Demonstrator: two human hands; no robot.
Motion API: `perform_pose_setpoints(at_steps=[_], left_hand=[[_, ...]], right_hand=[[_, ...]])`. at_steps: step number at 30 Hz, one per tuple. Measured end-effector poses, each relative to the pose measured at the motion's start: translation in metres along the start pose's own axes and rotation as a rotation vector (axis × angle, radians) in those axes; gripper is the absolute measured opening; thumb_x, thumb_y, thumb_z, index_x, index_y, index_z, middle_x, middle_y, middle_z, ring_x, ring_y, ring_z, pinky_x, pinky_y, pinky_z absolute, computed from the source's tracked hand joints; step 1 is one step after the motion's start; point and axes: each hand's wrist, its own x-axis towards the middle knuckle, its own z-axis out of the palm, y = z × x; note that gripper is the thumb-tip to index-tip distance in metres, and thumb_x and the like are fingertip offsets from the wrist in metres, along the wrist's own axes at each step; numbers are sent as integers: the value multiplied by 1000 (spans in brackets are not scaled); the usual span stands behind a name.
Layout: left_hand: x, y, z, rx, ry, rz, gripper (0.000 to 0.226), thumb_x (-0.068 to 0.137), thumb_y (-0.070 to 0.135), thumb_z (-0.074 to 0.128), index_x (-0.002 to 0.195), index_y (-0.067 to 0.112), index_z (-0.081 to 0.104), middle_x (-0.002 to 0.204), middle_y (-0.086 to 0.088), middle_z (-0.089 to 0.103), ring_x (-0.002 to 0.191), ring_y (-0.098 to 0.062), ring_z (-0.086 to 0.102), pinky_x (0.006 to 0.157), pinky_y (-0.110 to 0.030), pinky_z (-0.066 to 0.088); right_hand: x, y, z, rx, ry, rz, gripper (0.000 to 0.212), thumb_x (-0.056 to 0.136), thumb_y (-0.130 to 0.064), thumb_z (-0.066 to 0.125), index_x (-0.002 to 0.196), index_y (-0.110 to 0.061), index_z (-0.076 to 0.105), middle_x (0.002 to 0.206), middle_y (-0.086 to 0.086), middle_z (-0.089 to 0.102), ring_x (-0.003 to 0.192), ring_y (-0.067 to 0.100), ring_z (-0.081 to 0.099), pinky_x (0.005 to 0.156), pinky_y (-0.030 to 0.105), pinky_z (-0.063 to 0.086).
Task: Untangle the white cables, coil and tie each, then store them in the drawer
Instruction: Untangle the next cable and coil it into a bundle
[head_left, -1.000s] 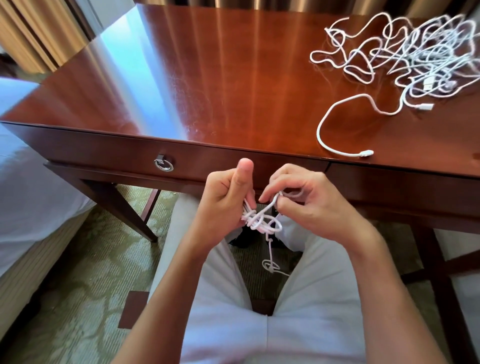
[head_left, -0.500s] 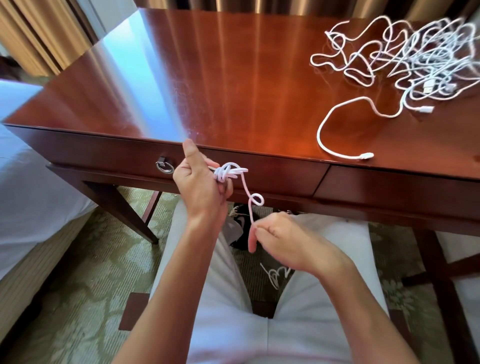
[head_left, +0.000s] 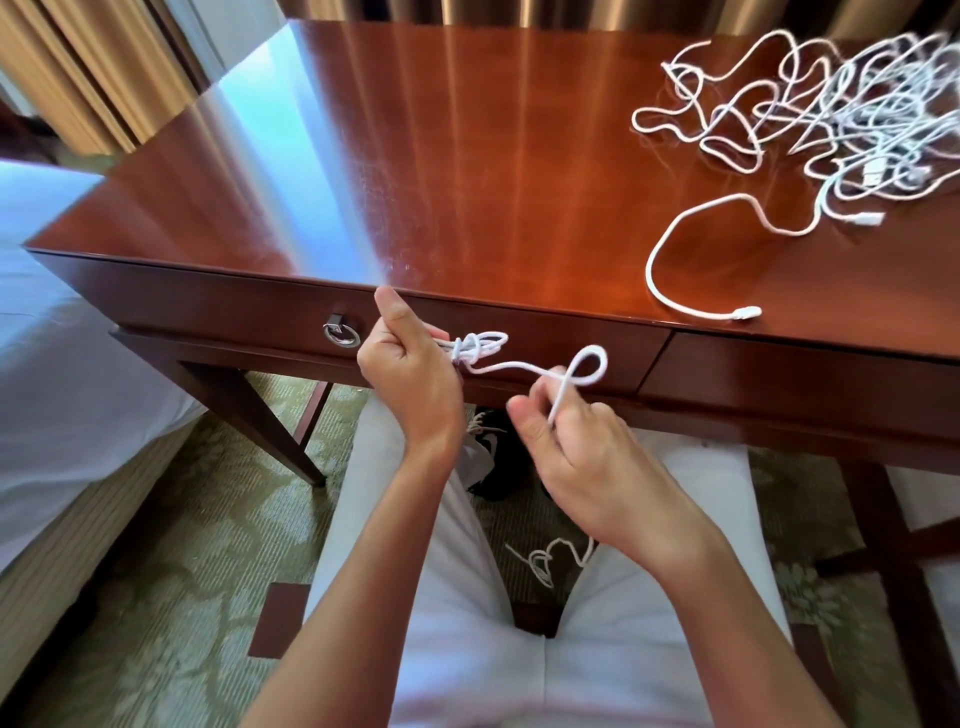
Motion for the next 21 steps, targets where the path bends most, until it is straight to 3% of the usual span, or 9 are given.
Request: perform_pose_setpoints(at_steps=[2, 3, 6, 8, 11, 13, 17, 19, 21], left_hand=[[1, 4, 1, 16, 24, 11, 68, 108, 32, 38, 47, 6, 51, 38, 7, 45, 41, -14, 48, 54, -30, 42], [1, 5, 2, -4, 33, -3, 67, 108, 31, 39, 46, 6, 49, 37, 6, 45, 38, -14, 46, 51, -29, 41], [3, 8, 4, -125, 7, -134, 65, 108, 35, 39, 46, 16, 42, 34, -2, 40, 28, -21, 40, 37, -26, 33], [4, 6, 0, -98, -48, -112, 67, 106, 41, 41, 42, 20, 44, 36, -7, 40, 31, -26, 41, 37, -31, 34], [2, 3, -4, 22, -92, 7, 68, 103, 45, 42, 43, 12, 48, 39, -10, 44, 38, -39, 44, 42, -46, 39], [2, 1, -6, 56, -70, 15, 69, 101, 46, 42, 46, 5, 48, 40, -10, 46, 39, -37, 46, 44, -50, 40], [7, -1, -5, 27, -77, -71, 67, 95, 56, 41, 40, 19, 51, 40, -11, 47, 39, -36, 45, 46, -54, 43], [6, 1, -4, 5, -80, -110, 67, 95, 55, 41, 39, 20, 52, 39, -10, 46, 39, -31, 45, 46, -52, 42], [2, 3, -2, 24, -84, -79, 68, 100, 47, 41, 40, 19, 51, 39, -9, 47, 40, -28, 46, 47, -46, 41]], right_hand=[[-3, 3, 4, -144, 125, -14, 68, 92, -66, 13, 132, -20, 42, 76, -3, 63, 86, 34, 65, 67, 41, 39], [-4, 3, 5, -163, 165, -25, 71, 91, -66, 11, 134, -17, 40, 77, -1, 64, 86, 36, 65, 66, 41, 38], [-5, -2, 6, 161, 211, -67, 42, 98, -61, 22, 101, -27, 47, 58, -7, 55, 59, 22, 59, 60, 44, 43], [-3, -1, 8, 418, 275, -48, 32, 106, -48, 33, 84, -28, 46, 57, -4, 56, 48, 14, 52, 53, 43, 43], [1, -1, 0, 630, 292, -88, 20, 106, -29, 47, 90, -22, 55, 71, 1, 65, 53, 15, 59, 56, 30, 46], [2, -1, -4, 622, 268, -152, 15, 105, -30, 51, 95, -21, 59, 77, -2, 67, 53, 14, 56, 55, 27, 46], [1, -2, -9, 424, 336, -199, 20, 102, -29, 59, 85, -19, 60, 71, -7, 68, 57, 6, 61, 60, 16, 45], [-1, -2, -8, 327, 240, -152, 23, 99, -28, 64, 79, -16, 62, 64, -1, 65, 49, 6, 54, 51, 20, 41], [0, -3, -6, 259, 116, -134, 14, 93, -25, 69, 80, -20, 67, 66, -7, 68, 57, 5, 61, 55, 24, 49]])
